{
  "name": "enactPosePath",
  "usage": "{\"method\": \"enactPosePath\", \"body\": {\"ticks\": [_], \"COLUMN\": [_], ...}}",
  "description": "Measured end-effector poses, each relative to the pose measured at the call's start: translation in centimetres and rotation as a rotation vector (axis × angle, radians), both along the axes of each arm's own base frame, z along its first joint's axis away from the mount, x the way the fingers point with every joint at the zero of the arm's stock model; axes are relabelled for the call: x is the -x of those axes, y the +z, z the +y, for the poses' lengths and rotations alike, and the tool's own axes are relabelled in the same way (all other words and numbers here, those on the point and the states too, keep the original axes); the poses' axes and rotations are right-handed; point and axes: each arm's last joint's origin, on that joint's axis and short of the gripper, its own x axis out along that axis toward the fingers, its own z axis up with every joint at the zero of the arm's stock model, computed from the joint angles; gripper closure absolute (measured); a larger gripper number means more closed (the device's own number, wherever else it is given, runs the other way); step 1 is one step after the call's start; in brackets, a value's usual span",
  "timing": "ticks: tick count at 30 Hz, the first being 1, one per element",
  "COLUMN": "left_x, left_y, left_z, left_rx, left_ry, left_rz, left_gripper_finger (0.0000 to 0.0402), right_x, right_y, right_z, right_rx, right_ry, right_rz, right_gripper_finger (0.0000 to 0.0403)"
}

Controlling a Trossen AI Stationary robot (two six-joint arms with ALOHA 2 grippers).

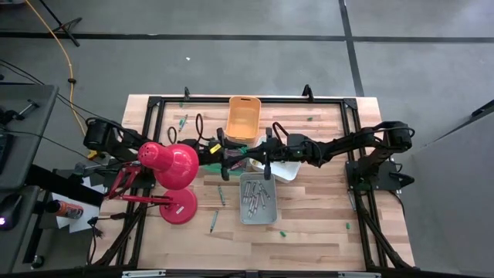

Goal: Sort crayons
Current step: Put the blue crayon into the yellow bin

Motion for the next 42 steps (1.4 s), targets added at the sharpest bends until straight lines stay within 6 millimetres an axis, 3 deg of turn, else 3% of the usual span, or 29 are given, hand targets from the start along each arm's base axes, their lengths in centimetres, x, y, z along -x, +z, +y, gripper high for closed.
{"method": "enactPosePath", "body": {"ticks": [15, 19, 26, 29, 33, 42], "left_x": [0.43, 0.45, 0.47, 0.48, 0.48, 0.48], "left_y": [0.62, 0.62, 0.61, 0.59, 0.59, 0.5], "left_z": [-0.58, -0.66, -0.65, -0.65, -0.65, -0.53], "left_rx": [-0.055, -0.069, -0.063, -0.063, -0.064, -0.065], "left_ry": [0.013, 0.047, 0.062, 0.062, 0.062, 0.093], "left_rz": [-0.006, -0.002, -0.002, -0.001, -0.001, 0.011], "left_gripper_finger": [0.0246, 0.028, 0.0384, 0.0389, 0.0389, 0.0396], "right_x": [0.03, 0.03, 0.04, 0.05, 0.05, 0.09], "right_y": [-0.18, -0.18, -0.18, -0.19, -0.18, -0.19], "right_z": [0.0, -0.01, -0.04, -0.03, -0.04, -0.24], "right_rx": [0.014, 0.014, 0.019, 0.019, 0.03, 0.134], "right_ry": [0.001, 0.0, -0.004, -0.003, -0.003, -0.155], "right_rz": [0.018, 0.017, 0.018, 0.018, 0.017, 0.031], "right_gripper_finger": [0.0402, 0.0402, 0.0402, 0.0399, 0.0374, 0.0264]}}
